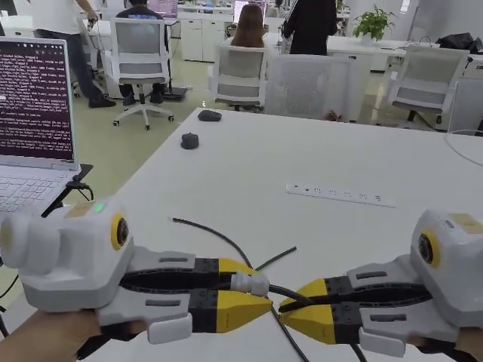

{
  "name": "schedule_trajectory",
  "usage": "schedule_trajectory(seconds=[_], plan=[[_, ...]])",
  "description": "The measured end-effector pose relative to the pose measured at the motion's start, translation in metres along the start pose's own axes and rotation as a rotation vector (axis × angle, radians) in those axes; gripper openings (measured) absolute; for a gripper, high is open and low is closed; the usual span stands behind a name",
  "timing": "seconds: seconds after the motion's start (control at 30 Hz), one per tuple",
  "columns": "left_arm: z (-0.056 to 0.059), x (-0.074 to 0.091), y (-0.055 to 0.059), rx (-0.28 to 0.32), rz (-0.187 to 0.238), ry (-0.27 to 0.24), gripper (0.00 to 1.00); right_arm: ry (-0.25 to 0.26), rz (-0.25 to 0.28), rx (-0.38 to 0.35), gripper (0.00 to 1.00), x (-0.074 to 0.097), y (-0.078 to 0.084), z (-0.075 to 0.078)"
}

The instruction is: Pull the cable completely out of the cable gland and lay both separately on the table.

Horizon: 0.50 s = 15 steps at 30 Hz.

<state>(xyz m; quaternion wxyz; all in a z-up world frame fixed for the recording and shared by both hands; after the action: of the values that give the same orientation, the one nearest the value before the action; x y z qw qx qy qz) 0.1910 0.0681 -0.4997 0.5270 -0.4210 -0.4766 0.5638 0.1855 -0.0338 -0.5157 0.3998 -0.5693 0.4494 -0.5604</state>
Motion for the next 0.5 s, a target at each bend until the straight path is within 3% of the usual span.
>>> schedule_trajectory(seconds=[0.07,0.5], plan=[[-0.0003,0.0003,-0.0006,0.001,0.003,-0.001,0.16,-0.007,0.008,-0.028,0.02,-0.0001,-0.0004,-0.0003],[-0.001,0.0026,-0.0031,-0.015,0.015,-0.02,0.16,0.025,0.01,-0.021,0.01,0.0029,-0.0053,-0.0025]])
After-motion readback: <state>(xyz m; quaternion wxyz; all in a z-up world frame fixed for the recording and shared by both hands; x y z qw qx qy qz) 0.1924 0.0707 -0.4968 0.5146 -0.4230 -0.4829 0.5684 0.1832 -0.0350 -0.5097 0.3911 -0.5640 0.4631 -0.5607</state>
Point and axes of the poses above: the centre of the closed fingertips' face, and the gripper's own axes: x roughly backward along the fingers, z roughly to its right, y roughly out of its underside, the point moved 5 cm from there along x, roughly backward along the fingers, and after that the axes turned 3 degrees about -z, right-handed, at the moved point
